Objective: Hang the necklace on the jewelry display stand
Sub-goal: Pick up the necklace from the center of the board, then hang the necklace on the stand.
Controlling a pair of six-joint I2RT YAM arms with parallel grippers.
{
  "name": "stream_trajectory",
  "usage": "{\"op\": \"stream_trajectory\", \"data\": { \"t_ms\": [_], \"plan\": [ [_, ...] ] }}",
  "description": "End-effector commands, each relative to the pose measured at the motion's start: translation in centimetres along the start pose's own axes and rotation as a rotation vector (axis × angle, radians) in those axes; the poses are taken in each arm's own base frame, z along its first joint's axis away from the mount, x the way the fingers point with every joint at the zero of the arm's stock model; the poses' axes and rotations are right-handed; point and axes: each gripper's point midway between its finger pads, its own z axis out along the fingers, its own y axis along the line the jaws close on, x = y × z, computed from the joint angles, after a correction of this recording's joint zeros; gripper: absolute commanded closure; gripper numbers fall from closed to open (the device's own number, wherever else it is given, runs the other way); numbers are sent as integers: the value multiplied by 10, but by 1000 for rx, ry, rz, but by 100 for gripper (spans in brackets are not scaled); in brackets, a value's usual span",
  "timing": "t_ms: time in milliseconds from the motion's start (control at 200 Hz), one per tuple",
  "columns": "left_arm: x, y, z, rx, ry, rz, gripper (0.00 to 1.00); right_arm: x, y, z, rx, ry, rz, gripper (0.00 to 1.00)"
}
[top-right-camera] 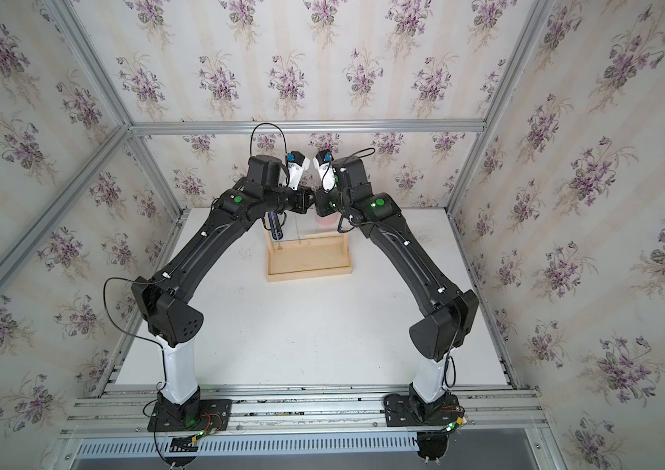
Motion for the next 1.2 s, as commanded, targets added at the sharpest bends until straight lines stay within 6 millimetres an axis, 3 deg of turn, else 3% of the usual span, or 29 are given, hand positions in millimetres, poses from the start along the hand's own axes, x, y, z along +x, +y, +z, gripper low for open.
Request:
{"op": "stream_trajectory", "data": {
  "t_ms": [0, 295, 590, 1199],
  "plan": [
    [-3, 1, 5, 2, 3, 7, 100, -13, -19, 4, 27, -50, 1, 96],
    [-5, 6, 31, 28, -27, -5, 100, -8, -47, 29, 103, -58, -12, 96],
    [-4, 14, 52, 32, -38, -19, 100, 1, -59, 51, 152, -52, -47, 97],
    [-13, 19, 71, 41, -91, -41, 100, -12, -86, 52, 230, -119, -34, 98]
  ]
}}
